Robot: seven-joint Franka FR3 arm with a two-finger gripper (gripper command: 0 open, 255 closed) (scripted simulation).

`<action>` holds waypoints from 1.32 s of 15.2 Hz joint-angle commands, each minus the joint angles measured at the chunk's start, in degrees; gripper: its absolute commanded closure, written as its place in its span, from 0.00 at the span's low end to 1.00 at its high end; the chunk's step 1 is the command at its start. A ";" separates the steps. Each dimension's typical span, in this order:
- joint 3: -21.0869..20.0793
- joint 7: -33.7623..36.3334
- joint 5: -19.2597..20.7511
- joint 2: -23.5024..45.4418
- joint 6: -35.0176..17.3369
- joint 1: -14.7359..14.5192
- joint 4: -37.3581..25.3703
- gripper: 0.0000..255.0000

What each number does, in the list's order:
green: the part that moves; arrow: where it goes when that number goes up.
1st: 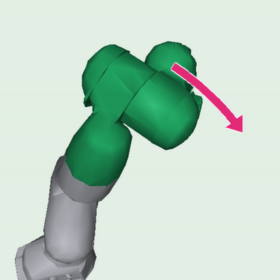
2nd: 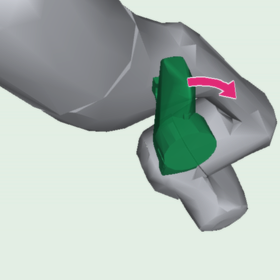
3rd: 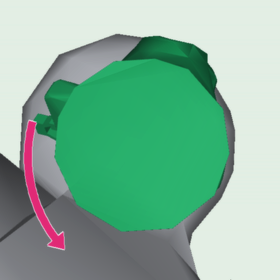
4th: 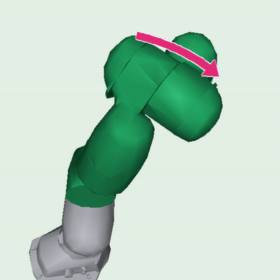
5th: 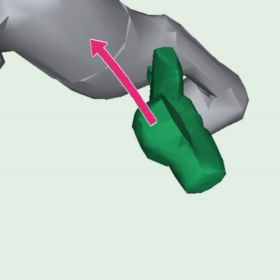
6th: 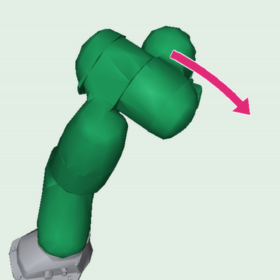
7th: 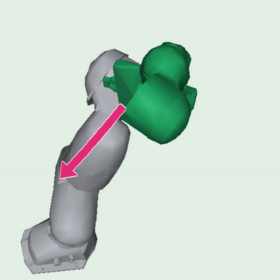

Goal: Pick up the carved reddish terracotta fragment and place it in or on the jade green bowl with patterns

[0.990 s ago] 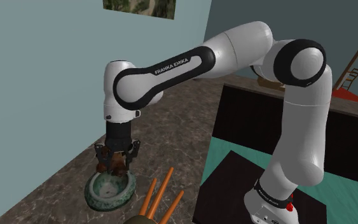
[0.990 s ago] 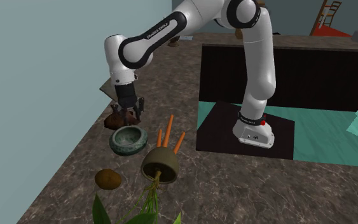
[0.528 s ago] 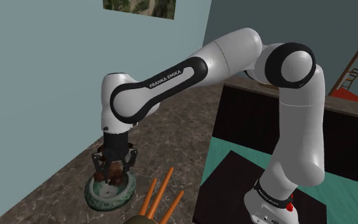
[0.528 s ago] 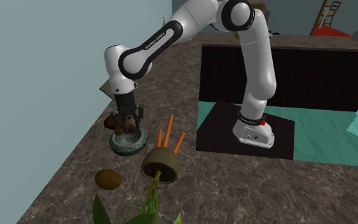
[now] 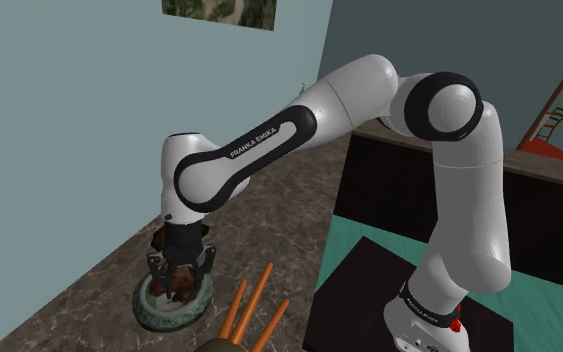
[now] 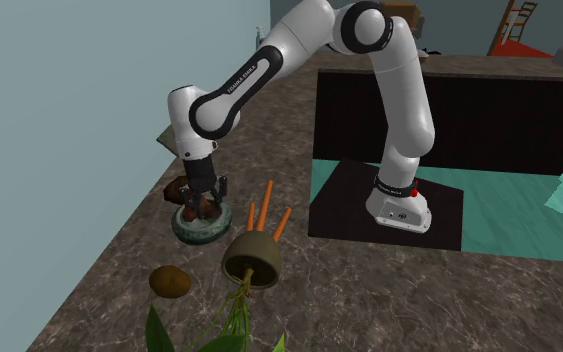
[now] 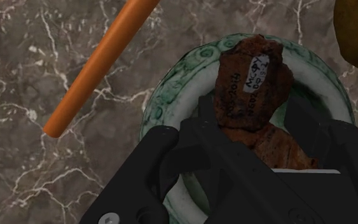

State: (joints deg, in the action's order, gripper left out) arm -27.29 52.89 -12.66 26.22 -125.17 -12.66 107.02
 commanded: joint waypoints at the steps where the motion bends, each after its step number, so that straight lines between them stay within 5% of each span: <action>1: 0.05 -0.04 0.07 0.24 -0.16 -0.04 -0.06 1.00; 6: 0.05 -0.04 0.08 0.24 -0.16 -0.04 -0.06 1.00; 7: 0.05 -0.04 0.07 0.24 -0.16 -0.04 -0.06 0.00; 20: 0.01 -0.36 -0.42 -2.86 6.28 1.71 -3.18 0.00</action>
State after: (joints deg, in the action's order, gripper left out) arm -27.29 52.55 -13.08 23.40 -119.02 -10.98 103.90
